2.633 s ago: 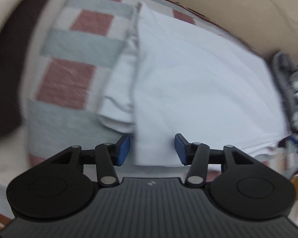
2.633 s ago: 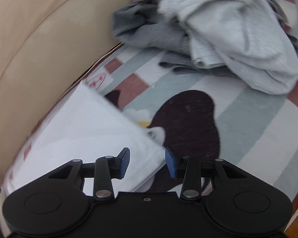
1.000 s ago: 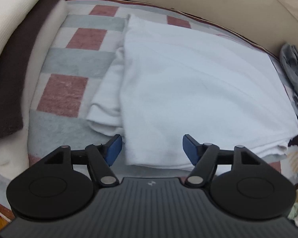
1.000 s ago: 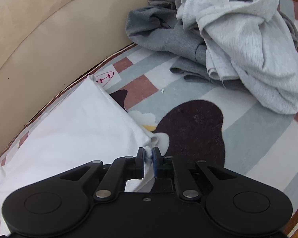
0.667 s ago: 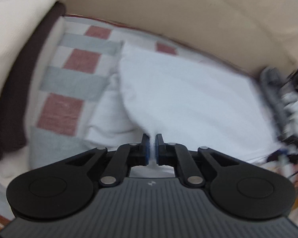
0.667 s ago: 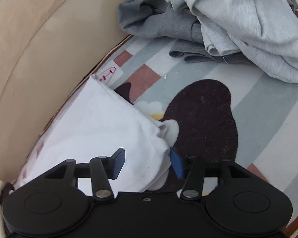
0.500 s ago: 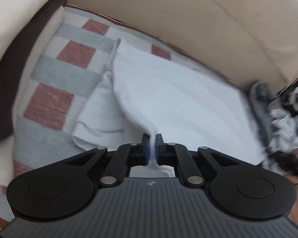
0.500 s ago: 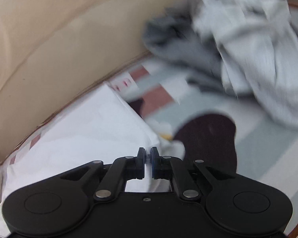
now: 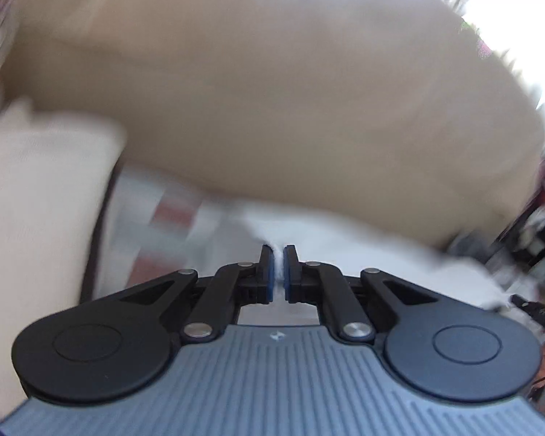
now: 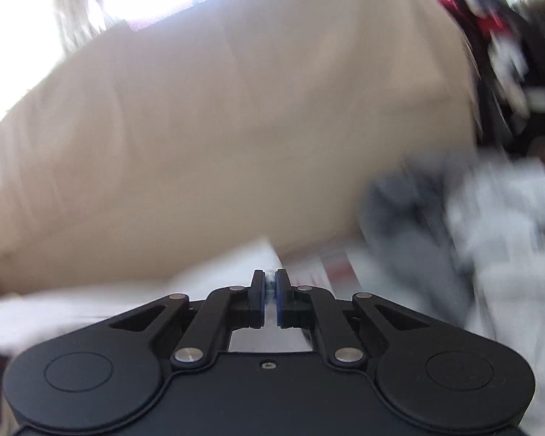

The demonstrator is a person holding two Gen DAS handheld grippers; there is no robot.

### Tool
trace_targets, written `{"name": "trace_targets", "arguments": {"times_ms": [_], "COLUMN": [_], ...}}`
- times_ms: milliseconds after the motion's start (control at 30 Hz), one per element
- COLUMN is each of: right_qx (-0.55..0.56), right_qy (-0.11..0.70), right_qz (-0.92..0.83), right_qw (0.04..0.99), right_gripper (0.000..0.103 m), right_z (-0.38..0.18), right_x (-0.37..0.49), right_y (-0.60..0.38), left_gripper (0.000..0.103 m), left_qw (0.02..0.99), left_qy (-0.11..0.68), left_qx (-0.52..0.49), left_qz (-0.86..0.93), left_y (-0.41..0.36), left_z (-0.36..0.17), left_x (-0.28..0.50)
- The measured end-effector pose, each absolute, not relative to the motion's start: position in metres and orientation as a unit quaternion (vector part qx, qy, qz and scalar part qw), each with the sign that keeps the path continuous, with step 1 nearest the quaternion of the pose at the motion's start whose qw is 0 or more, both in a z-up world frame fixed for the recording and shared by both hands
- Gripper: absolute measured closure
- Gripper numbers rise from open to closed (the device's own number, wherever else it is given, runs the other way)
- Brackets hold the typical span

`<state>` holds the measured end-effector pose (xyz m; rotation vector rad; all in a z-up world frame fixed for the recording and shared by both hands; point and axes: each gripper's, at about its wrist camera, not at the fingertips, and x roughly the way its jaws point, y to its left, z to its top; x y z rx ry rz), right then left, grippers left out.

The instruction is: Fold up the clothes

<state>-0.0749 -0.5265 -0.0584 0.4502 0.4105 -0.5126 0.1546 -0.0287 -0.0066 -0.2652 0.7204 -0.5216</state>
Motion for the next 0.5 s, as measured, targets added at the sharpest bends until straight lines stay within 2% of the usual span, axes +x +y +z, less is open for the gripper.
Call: {"name": "trace_targets", "arguments": {"times_ms": [133, 233, 300, 433, 467, 500], "right_qx": [0.284, 0.256, 0.246, 0.225, 0.224, 0.224], "right_qy": [0.315, 0.349, 0.331, 0.298, 0.298, 0.301], "right_qz": [-0.28, -0.298, -0.297, -0.296, -0.295, -0.297], "right_qw": [0.862, 0.85, 0.861, 0.879, 0.88, 0.878], "right_gripper": [0.095, 0.096, 0.096, 0.096, 0.096, 0.096], "right_z": [-0.132, -0.141, -0.133, -0.118, -0.116, -0.115], "right_x": [-0.083, -0.075, -0.076, -0.082, -0.084, -0.084], "right_y": [-0.53, -0.53, -0.528, -0.523, -0.522, -0.522], "left_gripper": [0.098, 0.098, 0.098, 0.098, 0.103, 0.103], "left_qw": [0.871, 0.85, 0.834, 0.864, 0.873, 0.88], "left_qy": [0.418, 0.47, 0.503, 0.46, 0.449, 0.442], "left_qx": [-0.142, -0.152, -0.158, -0.121, -0.104, -0.088], "left_qz": [-0.214, -0.185, -0.165, -0.164, -0.158, -0.149], "left_y": [-0.019, -0.012, -0.008, -0.008, -0.009, -0.007], "left_z": [-0.065, -0.109, -0.139, -0.111, -0.104, -0.099], "left_x": [0.147, 0.141, 0.137, 0.132, 0.131, 0.13]}}
